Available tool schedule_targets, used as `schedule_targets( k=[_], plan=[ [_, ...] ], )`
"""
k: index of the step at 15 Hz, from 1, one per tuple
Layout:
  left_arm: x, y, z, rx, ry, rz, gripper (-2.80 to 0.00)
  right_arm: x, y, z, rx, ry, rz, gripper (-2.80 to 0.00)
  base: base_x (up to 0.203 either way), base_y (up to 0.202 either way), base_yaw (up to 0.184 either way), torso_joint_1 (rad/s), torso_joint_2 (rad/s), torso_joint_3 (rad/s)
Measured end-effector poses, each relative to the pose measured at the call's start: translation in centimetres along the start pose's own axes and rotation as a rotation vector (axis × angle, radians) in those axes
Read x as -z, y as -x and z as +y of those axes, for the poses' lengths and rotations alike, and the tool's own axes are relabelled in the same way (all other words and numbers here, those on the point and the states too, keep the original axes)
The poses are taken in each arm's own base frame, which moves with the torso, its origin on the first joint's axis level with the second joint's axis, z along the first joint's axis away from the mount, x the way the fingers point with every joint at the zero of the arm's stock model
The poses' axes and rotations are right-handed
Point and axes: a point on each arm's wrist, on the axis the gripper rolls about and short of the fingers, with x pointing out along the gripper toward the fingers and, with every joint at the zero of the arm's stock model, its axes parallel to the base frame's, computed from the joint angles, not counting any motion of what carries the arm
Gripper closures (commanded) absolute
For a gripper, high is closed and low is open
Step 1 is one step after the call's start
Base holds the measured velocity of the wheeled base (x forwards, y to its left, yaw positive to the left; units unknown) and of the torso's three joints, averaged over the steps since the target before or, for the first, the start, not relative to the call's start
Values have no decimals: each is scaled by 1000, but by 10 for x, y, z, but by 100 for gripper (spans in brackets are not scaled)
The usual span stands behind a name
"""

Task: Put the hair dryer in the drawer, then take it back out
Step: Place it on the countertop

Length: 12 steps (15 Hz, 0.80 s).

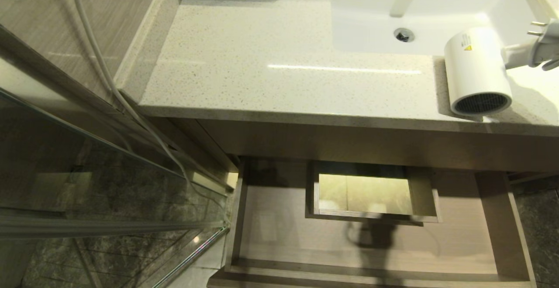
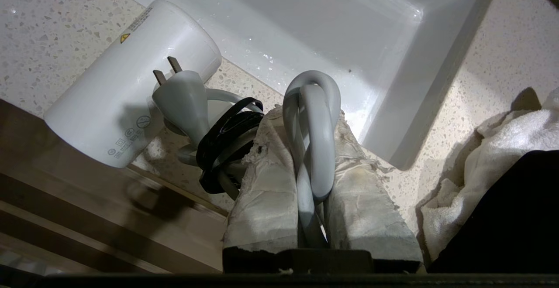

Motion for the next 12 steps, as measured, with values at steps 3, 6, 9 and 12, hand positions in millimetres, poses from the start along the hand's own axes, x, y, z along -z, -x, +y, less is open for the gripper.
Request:
schedule_targets(
  k=[3, 6, 9, 12],
  plan=[
    [0, 0, 0, 0, 0, 0, 0, 2, -4, -1, -16, -5, 5, 0, 0, 0, 0, 0, 0, 0],
    [0, 0, 0, 0, 1, 0, 0, 4, -9, -1, -35, -12, 14, 0, 0, 0, 0, 0, 0, 0],
    [0, 0, 0, 0, 0, 0, 0, 7, -14, -1, -51, -18, 26, 0, 0, 0, 0, 0, 0, 0],
    [0, 0, 0, 0, 0, 0, 0, 13, -19, 0, -68, -23, 52, 0, 0, 0, 0, 0, 0, 0]
  ],
)
